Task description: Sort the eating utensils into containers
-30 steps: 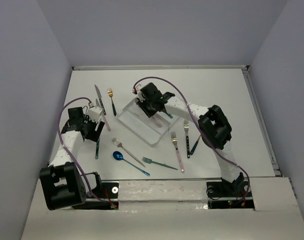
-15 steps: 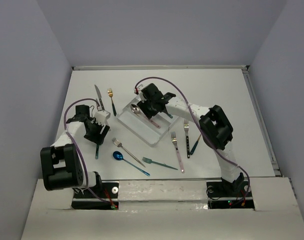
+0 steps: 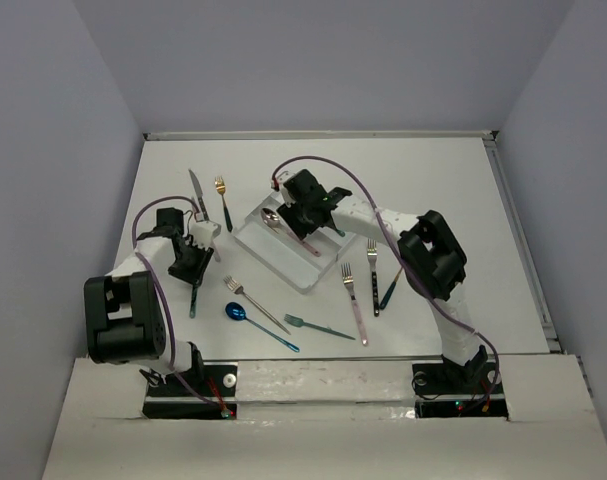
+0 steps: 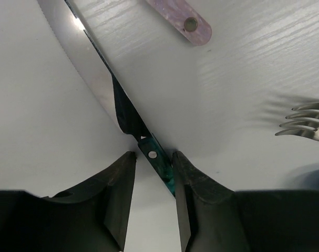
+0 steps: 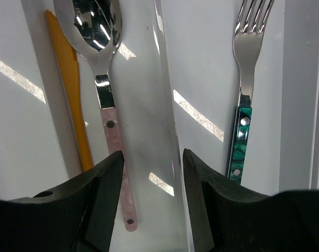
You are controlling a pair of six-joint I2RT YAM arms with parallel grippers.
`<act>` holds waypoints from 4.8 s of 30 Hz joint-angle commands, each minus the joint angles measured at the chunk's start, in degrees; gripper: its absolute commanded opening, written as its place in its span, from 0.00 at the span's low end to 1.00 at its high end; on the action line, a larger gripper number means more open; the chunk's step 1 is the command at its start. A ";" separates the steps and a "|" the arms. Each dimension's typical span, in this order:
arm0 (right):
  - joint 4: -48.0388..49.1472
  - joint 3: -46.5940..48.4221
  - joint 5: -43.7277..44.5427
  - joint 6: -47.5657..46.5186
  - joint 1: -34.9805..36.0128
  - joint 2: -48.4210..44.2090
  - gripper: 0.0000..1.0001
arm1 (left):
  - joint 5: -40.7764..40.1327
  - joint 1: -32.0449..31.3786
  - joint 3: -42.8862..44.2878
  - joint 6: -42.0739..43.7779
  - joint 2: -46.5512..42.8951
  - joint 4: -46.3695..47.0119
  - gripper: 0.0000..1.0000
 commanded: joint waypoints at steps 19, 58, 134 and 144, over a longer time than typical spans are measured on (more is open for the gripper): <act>1.60 -1.86 1.68 -0.19 0.51 -5.86 0.55 | -4.63 0.86 -3.72 -0.64 -2.56 0.11 0.00; 55.92 8.85 -62.39 31.36 0.51 -0.24 0.74 | 43.17 0.77 13.08 -47.49 -24.73 40.62 0.00; -24.58 4.99 13.36 9.92 15.89 1.26 0.00 | -11.40 0.95 -4.16 -13.39 -26.84 25.25 0.99; -26.26 12.90 16.97 6.15 11.59 -1.29 0.00 | -10.79 0.95 -4.42 -13.39 -26.66 25.17 0.99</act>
